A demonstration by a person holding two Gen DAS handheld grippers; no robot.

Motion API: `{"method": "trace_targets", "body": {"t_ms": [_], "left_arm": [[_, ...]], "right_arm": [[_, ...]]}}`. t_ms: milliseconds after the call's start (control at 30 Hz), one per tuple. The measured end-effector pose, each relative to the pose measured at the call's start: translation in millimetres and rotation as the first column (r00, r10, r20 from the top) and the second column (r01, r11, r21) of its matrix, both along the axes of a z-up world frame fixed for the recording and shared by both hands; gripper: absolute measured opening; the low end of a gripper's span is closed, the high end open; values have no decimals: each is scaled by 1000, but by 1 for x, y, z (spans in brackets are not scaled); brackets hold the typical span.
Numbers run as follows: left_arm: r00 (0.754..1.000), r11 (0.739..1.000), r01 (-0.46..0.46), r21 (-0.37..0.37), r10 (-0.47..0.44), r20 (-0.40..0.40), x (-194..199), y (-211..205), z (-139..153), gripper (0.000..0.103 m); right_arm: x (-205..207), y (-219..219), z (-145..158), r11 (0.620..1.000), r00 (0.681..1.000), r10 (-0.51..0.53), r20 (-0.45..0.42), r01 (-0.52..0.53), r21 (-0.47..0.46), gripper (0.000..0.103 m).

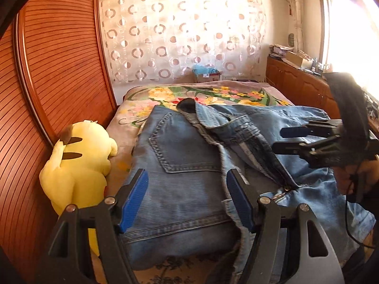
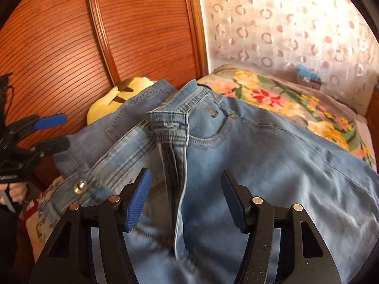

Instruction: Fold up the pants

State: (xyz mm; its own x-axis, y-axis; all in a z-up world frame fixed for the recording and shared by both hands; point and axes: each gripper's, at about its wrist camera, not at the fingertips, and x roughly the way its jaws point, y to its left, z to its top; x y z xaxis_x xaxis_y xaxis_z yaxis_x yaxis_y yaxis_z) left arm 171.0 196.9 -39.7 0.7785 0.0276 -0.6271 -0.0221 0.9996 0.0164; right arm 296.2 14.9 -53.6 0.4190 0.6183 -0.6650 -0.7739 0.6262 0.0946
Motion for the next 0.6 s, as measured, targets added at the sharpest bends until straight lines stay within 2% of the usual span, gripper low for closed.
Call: {"method": "trace_targets", "body": {"t_ms": [233,267,300,333,367,400,600], "left_arm": [[1000,1000,-5,-12,4,-26,1,7,-12,68],[1000,1000,-5,-12,4,-29,1,7,-14,68],[1000,1000,-5,-13,5,-31,0,7,-15,68],[999,1000,-7,-14,6,-32,-1,8,-16,68],[999,1000,-9,-16,9,-33,-1,9,-16,68],[999,1000,-14,-20,14,-35,-2,10,-17,68],[999,999,-36,-25,35,-29,-8,18,-17,68]], "right_arm": [[30,26,-11,1000,996,26,-90,-25,18,58],[32,27,-12,999,994,26,-105,-24,21,53],[34,28,-13,999,992,29,-121,-26,27,43],[34,28,-12,999,990,34,-133,-29,41,38],[32,28,-10,998,990,40,-138,-33,53,26],[29,28,-7,997,989,55,-140,-46,68,21],[-5,35,17,983,986,146,-78,-136,124,16]]}}
